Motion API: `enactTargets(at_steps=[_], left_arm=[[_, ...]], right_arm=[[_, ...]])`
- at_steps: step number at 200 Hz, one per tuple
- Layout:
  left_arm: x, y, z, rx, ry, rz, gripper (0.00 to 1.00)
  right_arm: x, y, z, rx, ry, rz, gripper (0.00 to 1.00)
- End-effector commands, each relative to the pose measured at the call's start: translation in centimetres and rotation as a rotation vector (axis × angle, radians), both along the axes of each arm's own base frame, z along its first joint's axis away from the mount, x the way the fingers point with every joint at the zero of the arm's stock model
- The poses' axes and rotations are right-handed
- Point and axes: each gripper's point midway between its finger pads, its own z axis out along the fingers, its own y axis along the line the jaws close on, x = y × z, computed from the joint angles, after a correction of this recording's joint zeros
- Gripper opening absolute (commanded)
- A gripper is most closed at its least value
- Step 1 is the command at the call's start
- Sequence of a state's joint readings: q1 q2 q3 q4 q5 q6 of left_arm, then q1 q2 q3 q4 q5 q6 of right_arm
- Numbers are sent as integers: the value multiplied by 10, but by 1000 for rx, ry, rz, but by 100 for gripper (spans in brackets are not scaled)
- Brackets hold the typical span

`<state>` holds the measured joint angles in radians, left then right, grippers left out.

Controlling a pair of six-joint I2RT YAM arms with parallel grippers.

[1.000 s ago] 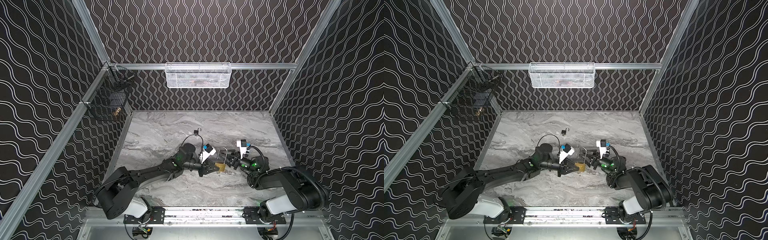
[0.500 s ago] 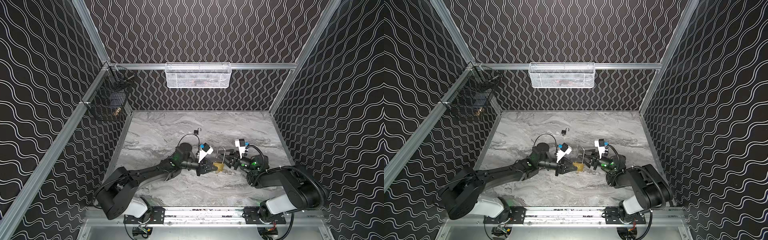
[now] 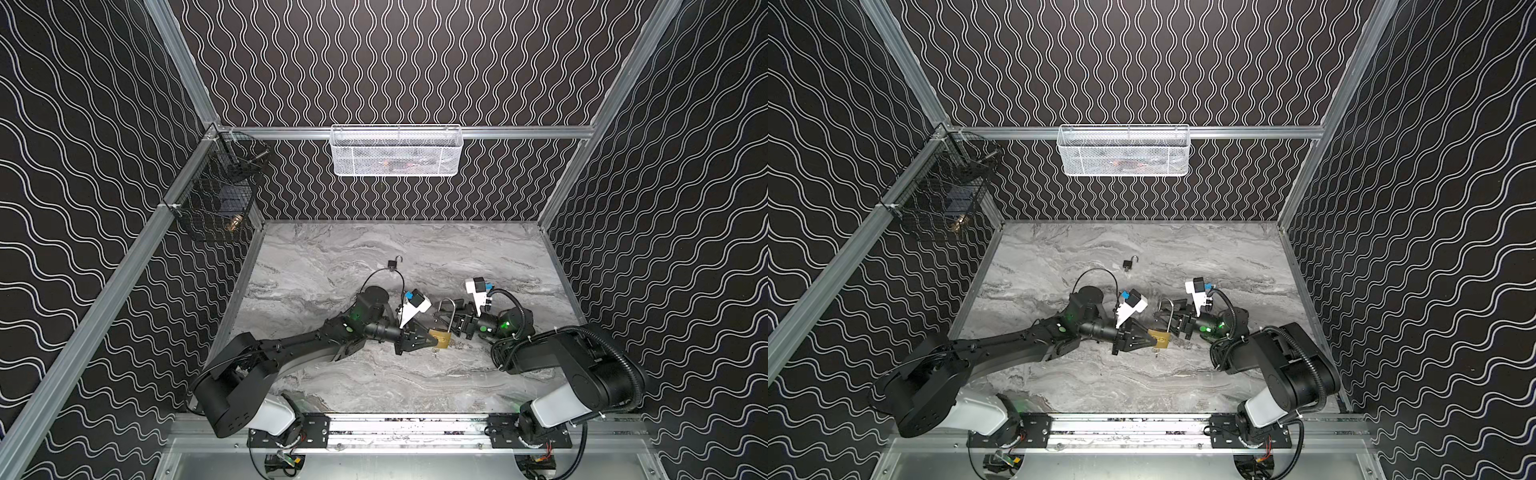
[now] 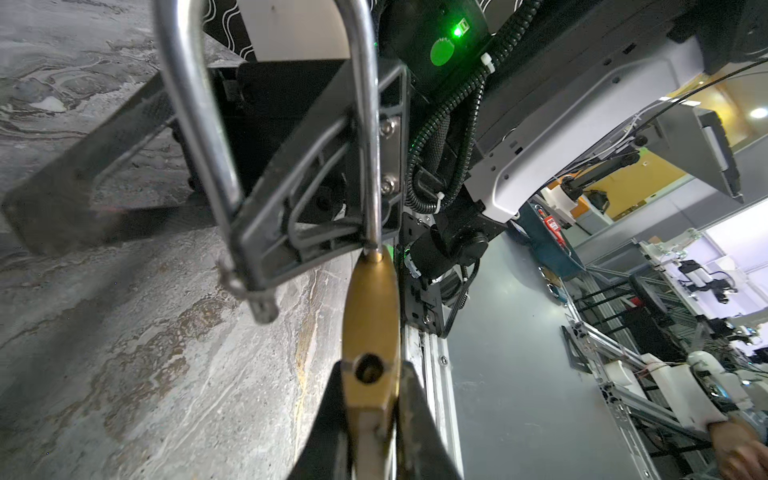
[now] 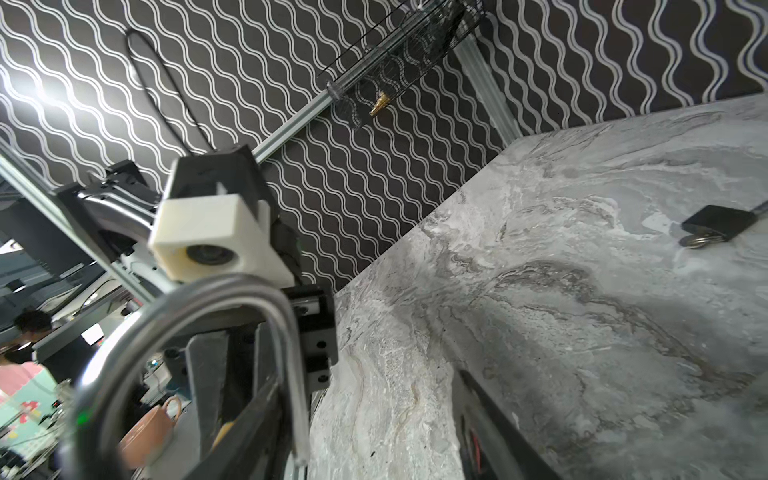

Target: Unlock with the key

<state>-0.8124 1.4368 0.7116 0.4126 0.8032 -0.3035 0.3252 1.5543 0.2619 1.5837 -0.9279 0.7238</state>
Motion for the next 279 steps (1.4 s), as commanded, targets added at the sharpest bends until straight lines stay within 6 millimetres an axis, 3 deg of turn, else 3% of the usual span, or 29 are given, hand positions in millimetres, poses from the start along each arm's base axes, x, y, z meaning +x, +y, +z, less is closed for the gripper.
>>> enactTargets(at_steps=[1,65,88,114,180,223,279], left_arm=[[13,0,3,22,-103,62,0],[40,16,4,99,-237,261,0],[42,12,5,97,-251,266,0],[43,7,5,87,-240,252,0],[16,-1,16,-45,-138,68,0],[14,6,19,-58,-119,50,0],[5,0,12,-60,-60,-34,0]], right_arm=[[12,-5,13,19,-61,-85,64],[51,-23,-18,-194,12,-366,66],[61,-27,-30,-249,55,-419,68],[47,-23,-16,-180,-3,-364,69],[-15,-3,24,42,-170,-38,73],[-16,-1,25,42,-170,-8,74],[17,-2,8,-47,-87,-139,75]])
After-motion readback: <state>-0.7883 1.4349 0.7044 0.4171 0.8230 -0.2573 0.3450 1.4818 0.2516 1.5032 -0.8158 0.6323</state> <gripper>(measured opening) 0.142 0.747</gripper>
